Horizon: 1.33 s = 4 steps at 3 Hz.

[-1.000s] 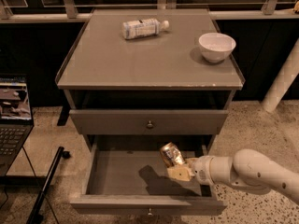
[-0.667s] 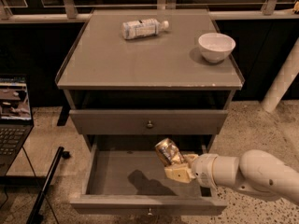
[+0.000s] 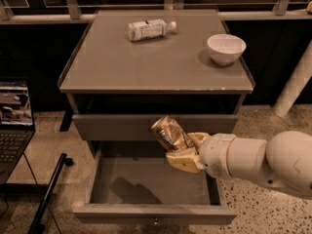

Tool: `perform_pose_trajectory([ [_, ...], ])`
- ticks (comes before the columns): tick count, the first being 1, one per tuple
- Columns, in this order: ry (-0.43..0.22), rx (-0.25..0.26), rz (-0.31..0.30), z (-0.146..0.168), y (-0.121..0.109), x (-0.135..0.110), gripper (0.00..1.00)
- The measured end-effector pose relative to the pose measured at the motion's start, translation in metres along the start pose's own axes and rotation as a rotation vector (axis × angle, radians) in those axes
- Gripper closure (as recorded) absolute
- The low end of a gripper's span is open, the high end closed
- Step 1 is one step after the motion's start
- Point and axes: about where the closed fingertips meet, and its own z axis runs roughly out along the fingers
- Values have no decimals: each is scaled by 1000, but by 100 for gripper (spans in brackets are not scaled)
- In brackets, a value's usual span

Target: Pick orange can from middle drawer and place on counter

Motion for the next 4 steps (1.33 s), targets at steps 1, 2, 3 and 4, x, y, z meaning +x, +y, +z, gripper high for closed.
perform_pose_trajectory([
  [1,0,-1,0,0,0,0,100],
  [2,-8,31,-68,-5,-5,-28,100],
  [3,-2,72,-151,-12,-25,-74,100],
  [4,10,92,-212,-9,-48,-115,100],
])
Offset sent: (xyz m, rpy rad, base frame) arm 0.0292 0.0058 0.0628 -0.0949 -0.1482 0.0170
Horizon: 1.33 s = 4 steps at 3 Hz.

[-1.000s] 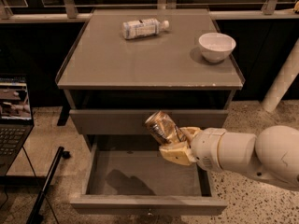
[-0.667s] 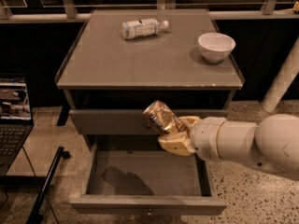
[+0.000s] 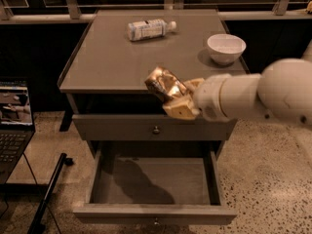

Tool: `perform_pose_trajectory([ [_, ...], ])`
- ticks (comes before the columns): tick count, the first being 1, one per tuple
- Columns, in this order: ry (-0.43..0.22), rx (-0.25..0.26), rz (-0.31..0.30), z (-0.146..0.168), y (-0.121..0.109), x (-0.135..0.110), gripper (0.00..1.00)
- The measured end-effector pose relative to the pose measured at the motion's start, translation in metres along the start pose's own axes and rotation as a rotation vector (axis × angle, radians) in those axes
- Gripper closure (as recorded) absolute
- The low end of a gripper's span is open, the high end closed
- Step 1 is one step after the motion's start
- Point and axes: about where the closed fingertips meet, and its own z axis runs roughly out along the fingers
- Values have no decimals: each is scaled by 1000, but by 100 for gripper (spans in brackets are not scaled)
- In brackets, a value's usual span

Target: Pick orange can from middle drawer and place on counter

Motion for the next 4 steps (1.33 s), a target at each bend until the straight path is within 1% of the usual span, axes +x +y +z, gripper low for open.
perform_pose_trajectory([
  [1,9,29,-18,20,-39,-27,100],
  [2,29,78,-22,39,-80,-53,100],
  [3,60,120,-10,63,-116,-69,100],
  [4,91,148,18,86,-143,-73,100],
])
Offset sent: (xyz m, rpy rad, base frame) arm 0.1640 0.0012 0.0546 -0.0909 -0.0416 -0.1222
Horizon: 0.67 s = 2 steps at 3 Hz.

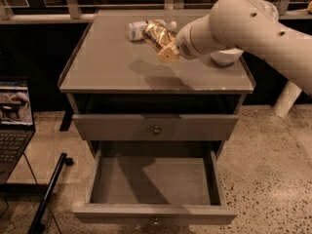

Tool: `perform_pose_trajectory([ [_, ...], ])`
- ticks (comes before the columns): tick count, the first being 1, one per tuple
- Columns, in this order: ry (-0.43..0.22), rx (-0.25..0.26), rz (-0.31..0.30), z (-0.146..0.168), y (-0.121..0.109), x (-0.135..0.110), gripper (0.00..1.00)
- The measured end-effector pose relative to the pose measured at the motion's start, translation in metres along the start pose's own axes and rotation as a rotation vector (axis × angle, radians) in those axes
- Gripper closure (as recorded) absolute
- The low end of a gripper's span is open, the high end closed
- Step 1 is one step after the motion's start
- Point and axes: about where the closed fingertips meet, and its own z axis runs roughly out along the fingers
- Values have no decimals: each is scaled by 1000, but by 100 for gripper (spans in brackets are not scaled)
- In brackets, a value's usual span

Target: Pick orange can from middle drawer and place on counter

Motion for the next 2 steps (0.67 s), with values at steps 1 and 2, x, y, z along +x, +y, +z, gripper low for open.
perform_pose_trajectory([
  [1,37,41,47,22,-21,5,100],
  [2,66,89,107,37,-39,17,100],
])
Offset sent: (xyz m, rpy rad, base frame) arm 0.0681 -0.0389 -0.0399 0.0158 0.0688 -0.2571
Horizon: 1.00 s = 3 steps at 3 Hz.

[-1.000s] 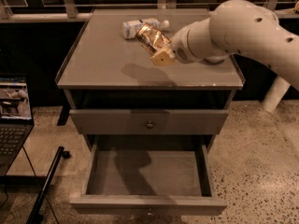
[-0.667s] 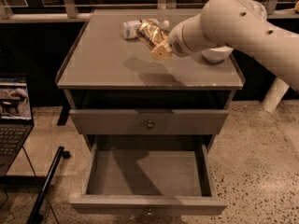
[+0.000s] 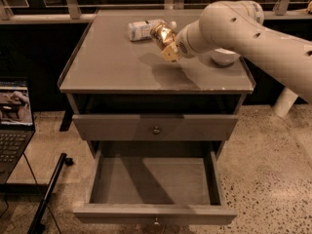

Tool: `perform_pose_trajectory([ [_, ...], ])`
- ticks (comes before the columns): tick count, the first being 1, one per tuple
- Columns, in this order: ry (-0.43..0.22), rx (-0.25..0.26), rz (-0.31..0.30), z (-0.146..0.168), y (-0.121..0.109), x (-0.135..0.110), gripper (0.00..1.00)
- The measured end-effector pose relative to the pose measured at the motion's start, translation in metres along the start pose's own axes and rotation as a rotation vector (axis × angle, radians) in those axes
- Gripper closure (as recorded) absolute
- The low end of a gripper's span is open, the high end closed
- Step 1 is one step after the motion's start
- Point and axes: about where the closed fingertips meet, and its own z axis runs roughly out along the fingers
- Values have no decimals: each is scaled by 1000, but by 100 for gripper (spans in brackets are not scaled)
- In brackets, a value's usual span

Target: Pick orange can from middle drawer and place on counter

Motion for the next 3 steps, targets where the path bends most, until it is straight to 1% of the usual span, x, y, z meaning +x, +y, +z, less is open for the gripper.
perform_pose_trajectory([
  [1,38,20,67,12,-12,17,85],
  [3,41,21,76,13,-13,18,39],
])
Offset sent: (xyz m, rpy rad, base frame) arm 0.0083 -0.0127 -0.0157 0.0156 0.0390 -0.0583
